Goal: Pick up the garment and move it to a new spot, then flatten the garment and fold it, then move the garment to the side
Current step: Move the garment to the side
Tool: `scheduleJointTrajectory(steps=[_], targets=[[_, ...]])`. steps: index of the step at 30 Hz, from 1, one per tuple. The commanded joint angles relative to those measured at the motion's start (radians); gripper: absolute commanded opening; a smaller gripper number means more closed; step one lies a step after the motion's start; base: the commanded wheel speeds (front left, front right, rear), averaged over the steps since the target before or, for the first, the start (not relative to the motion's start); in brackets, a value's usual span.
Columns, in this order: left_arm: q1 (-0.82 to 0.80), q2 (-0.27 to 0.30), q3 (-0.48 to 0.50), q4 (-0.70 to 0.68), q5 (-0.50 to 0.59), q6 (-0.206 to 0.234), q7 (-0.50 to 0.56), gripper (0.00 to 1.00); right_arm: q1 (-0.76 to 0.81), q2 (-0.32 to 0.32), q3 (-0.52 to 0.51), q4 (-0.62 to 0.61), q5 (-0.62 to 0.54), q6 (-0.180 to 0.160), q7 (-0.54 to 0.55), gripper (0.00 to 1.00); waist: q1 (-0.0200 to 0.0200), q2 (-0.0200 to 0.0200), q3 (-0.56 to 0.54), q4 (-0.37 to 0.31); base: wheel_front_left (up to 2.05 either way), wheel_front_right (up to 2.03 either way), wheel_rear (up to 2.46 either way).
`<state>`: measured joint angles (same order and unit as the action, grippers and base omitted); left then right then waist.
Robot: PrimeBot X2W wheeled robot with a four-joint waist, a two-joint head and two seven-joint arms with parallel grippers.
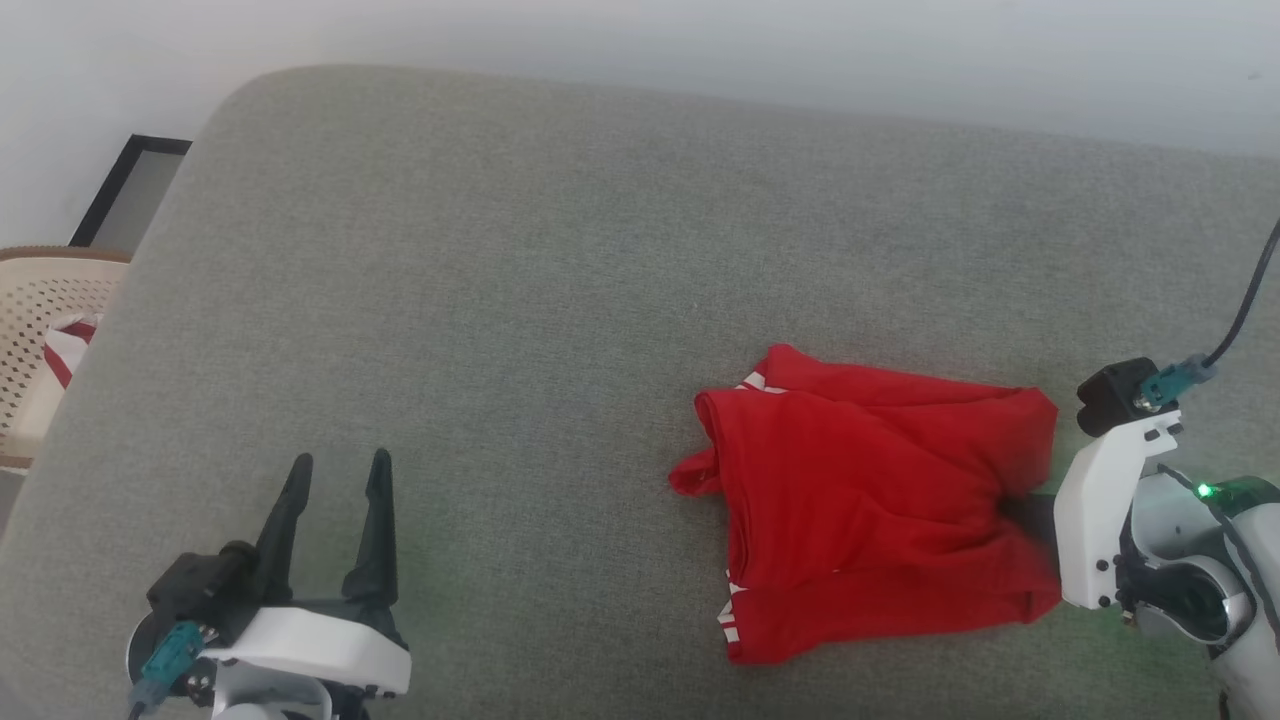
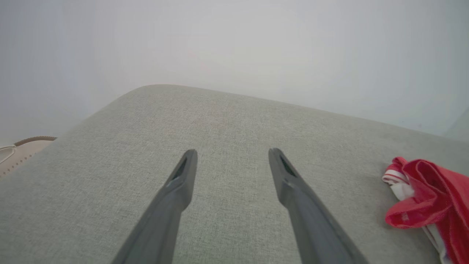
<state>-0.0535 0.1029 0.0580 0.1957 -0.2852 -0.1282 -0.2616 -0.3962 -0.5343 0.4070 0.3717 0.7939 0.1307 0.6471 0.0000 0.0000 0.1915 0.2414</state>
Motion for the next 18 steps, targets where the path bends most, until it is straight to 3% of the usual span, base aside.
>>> scheduleJointTrajectory(steps=[1, 18], targets=[[-0.018, -0.004, -0.003, -0.003, 0.005, -0.002, -0.004, 1.00, 0.014, 0.016, 0.007, 0.015, 0.001, 0.000, 0.007, 0.00, 0.0000, 0.0000, 0.001, -0.002, 0.00, 0.00, 0.00], [-0.086, 0.006, -0.028, -0.002, 0.030, -0.002, -0.004, 1.00, -0.086, -0.119, -0.130, -0.015, -0.064, -0.001, -0.018, 0.00, 0.0000, 0.0000, 0.030, -0.156, 0.00, 0.00, 0.00]])
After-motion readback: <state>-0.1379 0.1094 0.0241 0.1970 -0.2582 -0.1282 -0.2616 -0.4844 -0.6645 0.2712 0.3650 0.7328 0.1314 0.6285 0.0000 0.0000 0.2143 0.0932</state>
